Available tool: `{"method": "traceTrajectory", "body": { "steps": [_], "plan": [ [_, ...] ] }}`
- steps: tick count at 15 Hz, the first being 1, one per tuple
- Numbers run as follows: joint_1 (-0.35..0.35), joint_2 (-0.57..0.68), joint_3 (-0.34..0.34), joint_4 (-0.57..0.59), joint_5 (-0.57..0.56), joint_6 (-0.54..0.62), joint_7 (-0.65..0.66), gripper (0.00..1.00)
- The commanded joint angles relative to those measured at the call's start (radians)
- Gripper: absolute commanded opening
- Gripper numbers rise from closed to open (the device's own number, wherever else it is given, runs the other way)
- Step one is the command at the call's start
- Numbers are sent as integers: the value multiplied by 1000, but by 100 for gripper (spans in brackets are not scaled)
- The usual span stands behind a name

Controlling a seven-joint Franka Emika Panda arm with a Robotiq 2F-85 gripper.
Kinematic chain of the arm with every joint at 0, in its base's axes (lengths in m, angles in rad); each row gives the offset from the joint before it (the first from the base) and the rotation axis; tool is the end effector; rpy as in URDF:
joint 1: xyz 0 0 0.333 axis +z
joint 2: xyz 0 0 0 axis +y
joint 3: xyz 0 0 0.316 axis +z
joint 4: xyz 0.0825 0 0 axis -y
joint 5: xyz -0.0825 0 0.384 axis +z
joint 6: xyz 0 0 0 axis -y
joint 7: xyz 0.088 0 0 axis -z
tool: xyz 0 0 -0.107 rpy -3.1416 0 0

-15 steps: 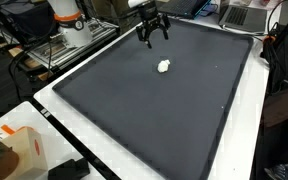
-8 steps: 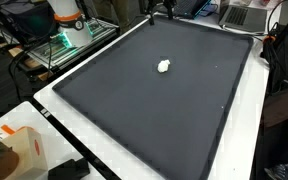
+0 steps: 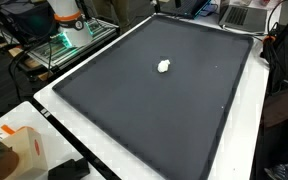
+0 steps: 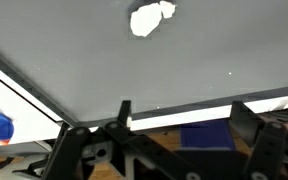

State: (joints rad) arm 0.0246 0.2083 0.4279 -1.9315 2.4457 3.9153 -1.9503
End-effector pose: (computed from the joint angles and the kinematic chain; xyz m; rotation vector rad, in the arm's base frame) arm 0.4634 0.1169 0.3913 2.8819 -0.4559 0.7555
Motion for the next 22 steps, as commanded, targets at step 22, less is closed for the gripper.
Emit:
{"method": "traceTrajectory", "body": {
  "steps": [22],
  "plan": [
    [-309,103,216,86,75,-57,-653,100]
  ]
}}
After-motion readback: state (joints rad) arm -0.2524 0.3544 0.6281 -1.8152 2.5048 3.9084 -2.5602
